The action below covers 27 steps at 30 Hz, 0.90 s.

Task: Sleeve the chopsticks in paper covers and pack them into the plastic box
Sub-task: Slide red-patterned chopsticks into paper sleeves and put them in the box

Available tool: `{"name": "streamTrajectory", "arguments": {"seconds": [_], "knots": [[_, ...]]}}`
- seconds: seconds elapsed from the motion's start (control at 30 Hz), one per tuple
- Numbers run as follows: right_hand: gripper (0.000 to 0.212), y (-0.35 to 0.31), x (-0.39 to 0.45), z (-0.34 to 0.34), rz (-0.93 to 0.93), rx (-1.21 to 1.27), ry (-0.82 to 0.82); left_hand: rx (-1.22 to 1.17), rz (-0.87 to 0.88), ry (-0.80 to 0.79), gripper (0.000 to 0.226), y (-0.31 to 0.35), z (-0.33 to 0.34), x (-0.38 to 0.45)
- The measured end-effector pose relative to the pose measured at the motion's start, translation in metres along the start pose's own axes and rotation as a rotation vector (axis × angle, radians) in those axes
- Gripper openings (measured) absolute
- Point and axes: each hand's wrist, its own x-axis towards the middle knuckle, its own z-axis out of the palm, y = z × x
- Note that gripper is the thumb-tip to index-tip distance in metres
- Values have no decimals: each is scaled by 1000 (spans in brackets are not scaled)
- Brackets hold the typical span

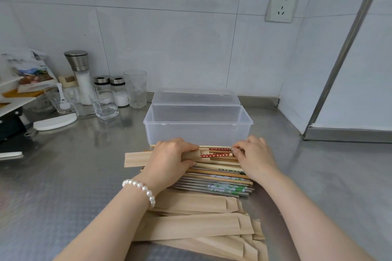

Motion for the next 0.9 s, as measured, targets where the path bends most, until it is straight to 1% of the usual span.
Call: {"name": "streamTrajectory", "arguments": {"seconds": [0.13, 0.33, 0.43, 0.5, 0.7, 0.77, 0.83, 0.9], "knots": [[17, 0, 0, -2, 9, 17, -9, 1, -1, -15, 38, 2, -1, 0], [17, 2, 2, -4, 54, 77, -157, 9, -8, -34, 39, 1, 0, -1], [5, 1, 1, -2, 41, 177, -148, 15, -3, -40, 39, 1, 0, -1], [9, -1, -1, -6, 55, 368, -105, 12, -5, -39, 38, 1, 0, -1], [13, 3, -4, -31, 268, 1340, 131, -4, -12, -41, 37, 1, 0, -1], [16, 8, -4, -34, 366, 1607, 228, -1, -19, -48, 38, 2, 0, -1], [16, 13, -5, -39, 458, 1718, 301, 2, -23, -48, 38, 2, 0, 0], [13, 18, -5, -42, 509, 1779, 337, 0, -25, -41, 38, 2, -1, 0]]}}
